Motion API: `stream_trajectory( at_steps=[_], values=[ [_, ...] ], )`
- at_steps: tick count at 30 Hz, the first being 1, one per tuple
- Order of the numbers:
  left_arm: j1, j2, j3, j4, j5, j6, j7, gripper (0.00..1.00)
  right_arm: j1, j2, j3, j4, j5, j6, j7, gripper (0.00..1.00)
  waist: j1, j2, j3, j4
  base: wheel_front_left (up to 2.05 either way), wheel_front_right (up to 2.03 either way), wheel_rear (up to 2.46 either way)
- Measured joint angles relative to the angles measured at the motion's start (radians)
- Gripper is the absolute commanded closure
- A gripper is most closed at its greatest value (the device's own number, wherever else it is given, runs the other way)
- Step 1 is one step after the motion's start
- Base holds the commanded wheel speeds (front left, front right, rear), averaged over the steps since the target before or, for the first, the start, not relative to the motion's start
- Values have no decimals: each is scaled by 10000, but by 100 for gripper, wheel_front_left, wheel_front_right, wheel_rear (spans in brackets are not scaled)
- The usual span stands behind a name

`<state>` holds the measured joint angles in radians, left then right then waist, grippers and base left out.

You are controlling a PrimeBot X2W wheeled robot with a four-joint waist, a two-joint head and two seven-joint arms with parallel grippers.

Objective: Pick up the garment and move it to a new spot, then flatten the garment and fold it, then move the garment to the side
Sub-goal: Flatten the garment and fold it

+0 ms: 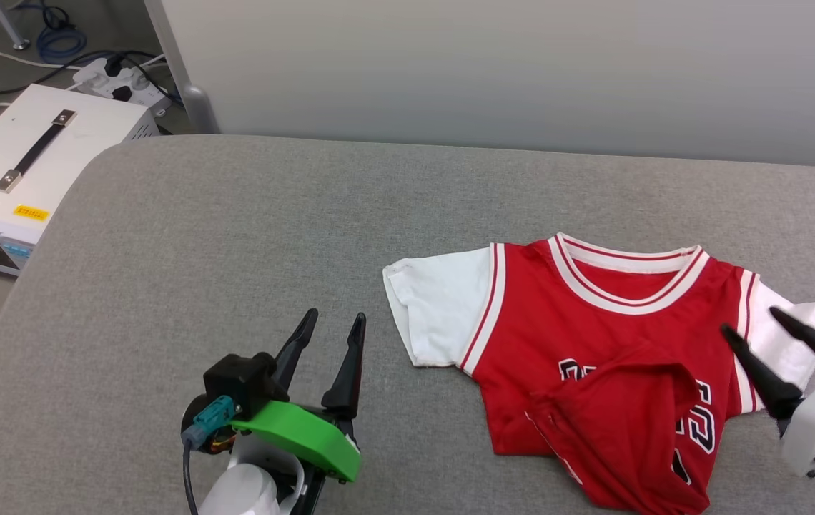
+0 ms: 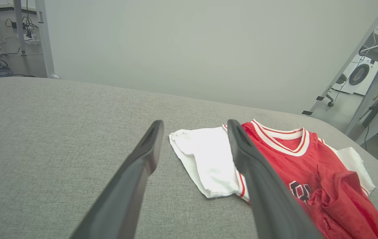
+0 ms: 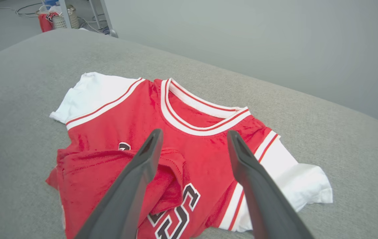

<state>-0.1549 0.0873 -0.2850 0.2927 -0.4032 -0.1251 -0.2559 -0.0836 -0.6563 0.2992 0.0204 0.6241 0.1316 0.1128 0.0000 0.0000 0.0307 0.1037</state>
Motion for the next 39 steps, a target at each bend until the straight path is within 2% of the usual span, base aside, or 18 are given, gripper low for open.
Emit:
stream_trajectory(
  at_steps=[3, 6, 12, 16, 20, 25, 31, 34, 39],
  values=[
    [0, -19, 38, -167, -4, 0, 0, 0, 178, 642, -1354, 15, -673, 0, -462, 0, 0, 0, -51, -62, 0, 0, 0],
    [4, -48, 56, -245, -4, 0, 0, 0, 534, 1613, -2408, -59, -1331, -2, -803, 0, 0, 0, -61, -111, 0, 0, 0],
    [54, -77, 13, -224, -127, 0, 0, 0, 981, 3507, -3866, -470, -2374, -2, -1298, 0, 0, 0, 10, -277, 0, 0, 0],
    [-28, 134, -77, -174, -167, 0, 132, 0, 988, 4303, -4174, -792, -3026, -2, -1363, 0, 0, 0, 127, -508, 0, 0, 0],
    [-643, 508, -378, -169, -163, 0, 786, 0, 985, 4583, -4207, -1016, -3411, -2, -1342, 0, 0, 0, 287, -802, 0, 0, 0],
    [-2432, 1279, -978, -176, -311, 0, 2867, 0, 888, 4736, -4299, -1457, -3584, -2, -1244, 0, 0, 0, 783, -1143, 0, 0, 0],
    [-4602, 2284, -2057, 305, -1609, 0, 6548, 0, 422, 4922, -4295, -1705, -3728, -2, -1166, 0, 1, 0, 1538, -1527, 0, 0, 0],
    [-5480, 2786, -2583, 623, -2182, 0, 8048, 0, 249, 4999, -4149, -1699, -3762, -2, -1175, 0, 1, 0, 1872, -1771, 0, 0, 0],
    [-6391, 3400, -3108, 1494, -2554, -19, 9214, 0, 116, 5152, -3703, -1448, -3925, -2, -1335, 0, 1, 0, 2369, -2219, 0, 0, 0]
  ],
)
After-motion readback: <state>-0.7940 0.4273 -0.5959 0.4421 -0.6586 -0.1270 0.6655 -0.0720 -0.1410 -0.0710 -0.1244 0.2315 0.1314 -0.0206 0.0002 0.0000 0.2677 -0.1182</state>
